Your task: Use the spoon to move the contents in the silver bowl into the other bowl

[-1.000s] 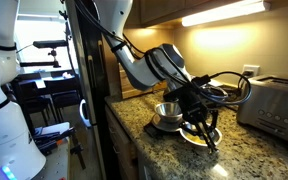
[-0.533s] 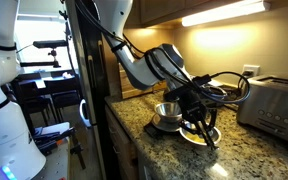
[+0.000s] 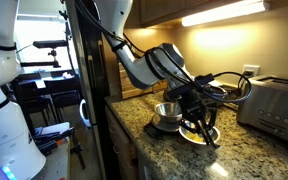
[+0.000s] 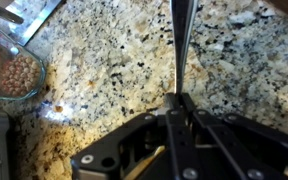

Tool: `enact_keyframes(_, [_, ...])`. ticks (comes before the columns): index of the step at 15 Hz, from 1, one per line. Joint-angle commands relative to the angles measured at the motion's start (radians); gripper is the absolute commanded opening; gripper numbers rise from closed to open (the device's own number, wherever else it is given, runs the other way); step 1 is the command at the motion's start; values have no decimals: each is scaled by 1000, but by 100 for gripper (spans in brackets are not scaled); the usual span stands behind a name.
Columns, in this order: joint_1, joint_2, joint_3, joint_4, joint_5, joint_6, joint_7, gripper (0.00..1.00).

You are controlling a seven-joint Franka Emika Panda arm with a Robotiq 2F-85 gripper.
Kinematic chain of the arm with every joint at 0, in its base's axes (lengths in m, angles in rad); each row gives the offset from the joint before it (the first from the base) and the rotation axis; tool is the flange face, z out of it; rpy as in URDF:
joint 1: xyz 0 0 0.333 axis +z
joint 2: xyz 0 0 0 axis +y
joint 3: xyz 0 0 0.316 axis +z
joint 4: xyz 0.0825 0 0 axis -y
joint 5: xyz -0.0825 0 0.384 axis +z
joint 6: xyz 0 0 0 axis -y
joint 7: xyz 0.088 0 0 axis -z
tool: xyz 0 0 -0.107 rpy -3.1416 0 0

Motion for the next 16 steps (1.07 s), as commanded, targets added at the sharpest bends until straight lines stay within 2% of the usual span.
enact_keyframes(1, [-31,-38,19,-26,41,23,-85,7])
enact_keyframes(16, [-55,-36,35,-7,216,28,-291,7])
